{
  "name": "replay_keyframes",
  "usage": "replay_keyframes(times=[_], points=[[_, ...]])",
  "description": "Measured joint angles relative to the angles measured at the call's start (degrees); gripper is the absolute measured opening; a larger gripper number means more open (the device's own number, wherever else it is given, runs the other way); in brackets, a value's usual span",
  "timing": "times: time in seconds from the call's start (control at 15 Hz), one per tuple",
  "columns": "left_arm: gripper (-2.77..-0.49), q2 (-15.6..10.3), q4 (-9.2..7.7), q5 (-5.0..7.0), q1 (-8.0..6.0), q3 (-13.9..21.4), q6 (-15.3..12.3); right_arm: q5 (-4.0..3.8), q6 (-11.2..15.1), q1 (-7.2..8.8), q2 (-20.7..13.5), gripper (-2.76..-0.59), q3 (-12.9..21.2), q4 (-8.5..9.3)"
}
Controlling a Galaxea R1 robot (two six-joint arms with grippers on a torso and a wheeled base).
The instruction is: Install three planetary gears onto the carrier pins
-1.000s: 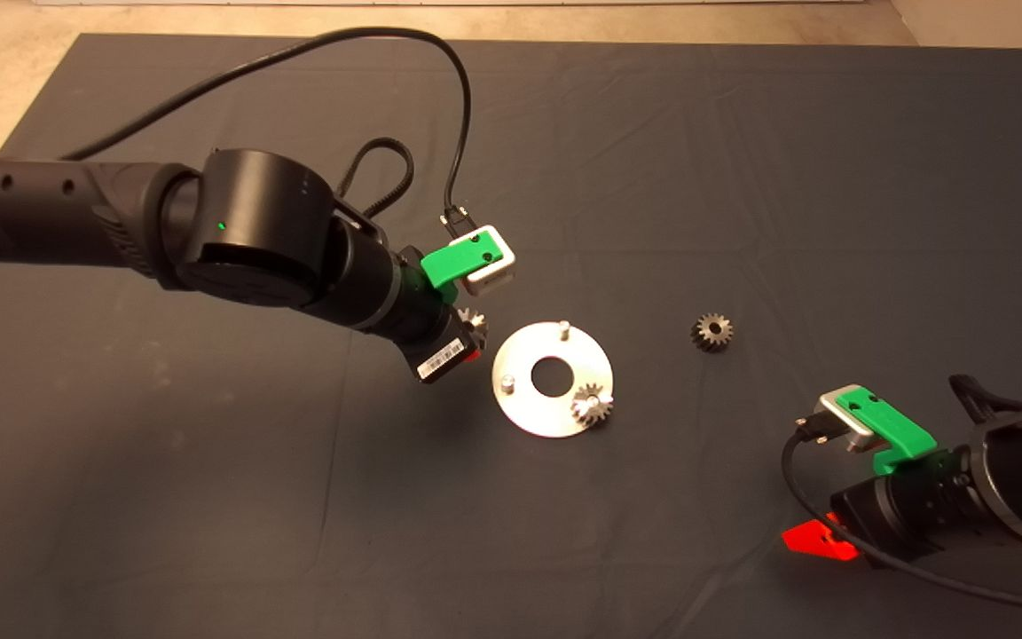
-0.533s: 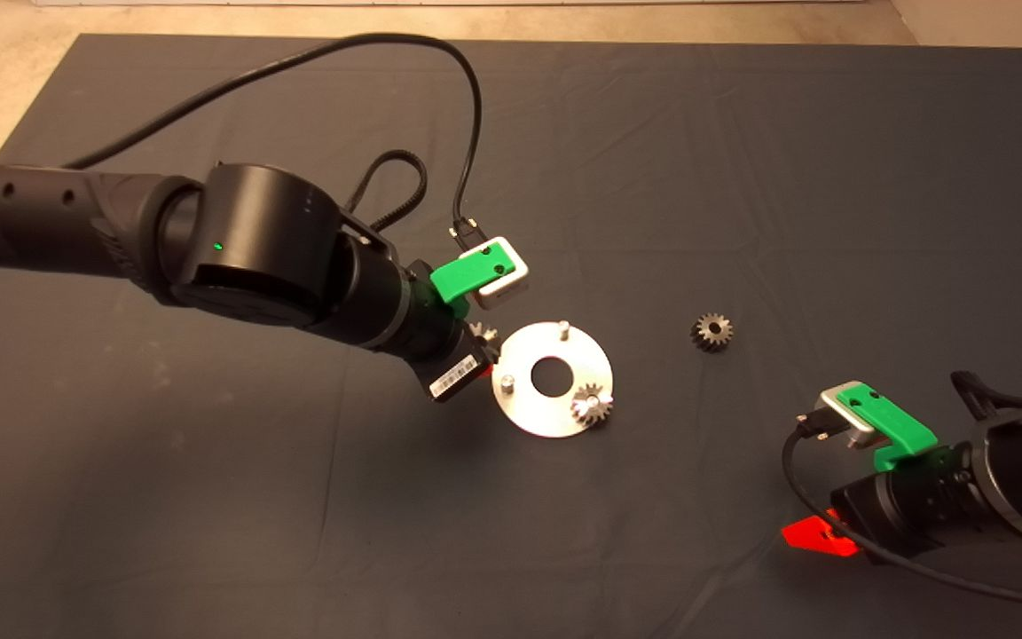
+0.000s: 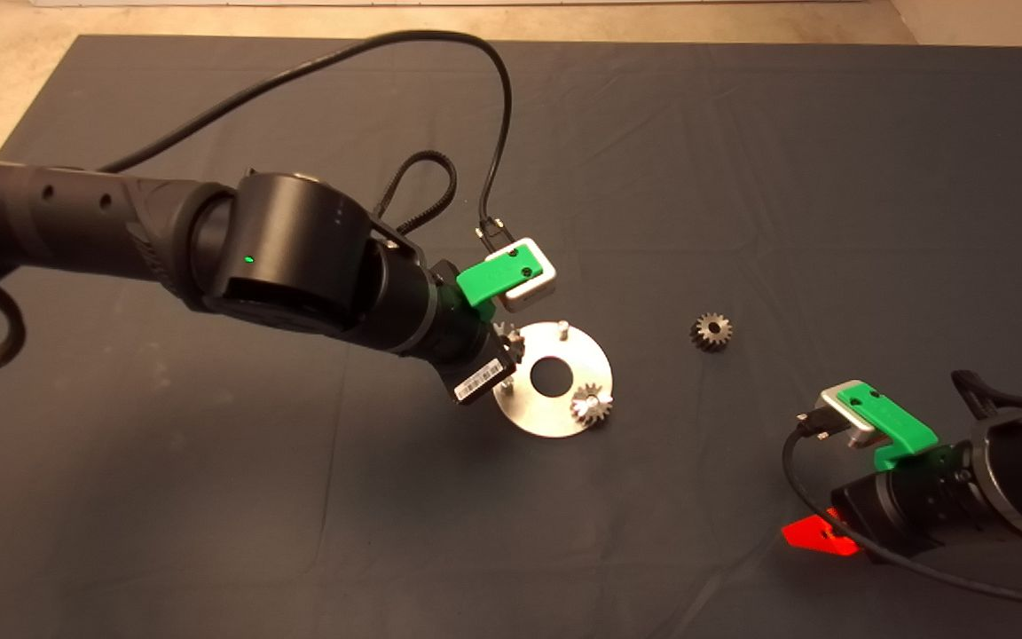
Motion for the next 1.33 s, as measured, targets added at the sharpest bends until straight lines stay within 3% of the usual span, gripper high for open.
replay_keyframes(times=[0.2, 0.33, 0.53, 0.67, 0.87, 1.33], points=[[-2.56, 0.0, 0.2, 0.04, 1.22, 0.0, 0.0, -0.02, 0.0, 0.0, 0.0, -0.76, 0.0, 0.0], [-2.56, 0.0, 1.77, 0.01, 2.15, 0.0, 0.0, -0.01, 0.0, -0.02, 0.0, -0.76, 0.0, -0.01], [-2.56, 0.3, 2.21, 0.09, 3.66, 0.0, 0.0, 0.0, -0.2, 0.0, 0.0, -0.76, 0.0, -0.02], [-2.56, 0.5, 2.46, 0.09, 3.8, 0.0, 0.0, 0.0, -0.4, 0.0, 0.0, -0.76, 0.0, 0.0], [-2.56, 0.7, 4.6, 0.11, 3.79, -0.1, 0.0, -0.05, -0.7, 0.0, -0.6, -0.76, 0.0, 0.0], [-2.56, 1.6, 4.83, 0.59, 4.11, -1.2, 0.1, -0.02, -1.1, 0.0, -0.8, -0.76, 0.0, 0.0]])
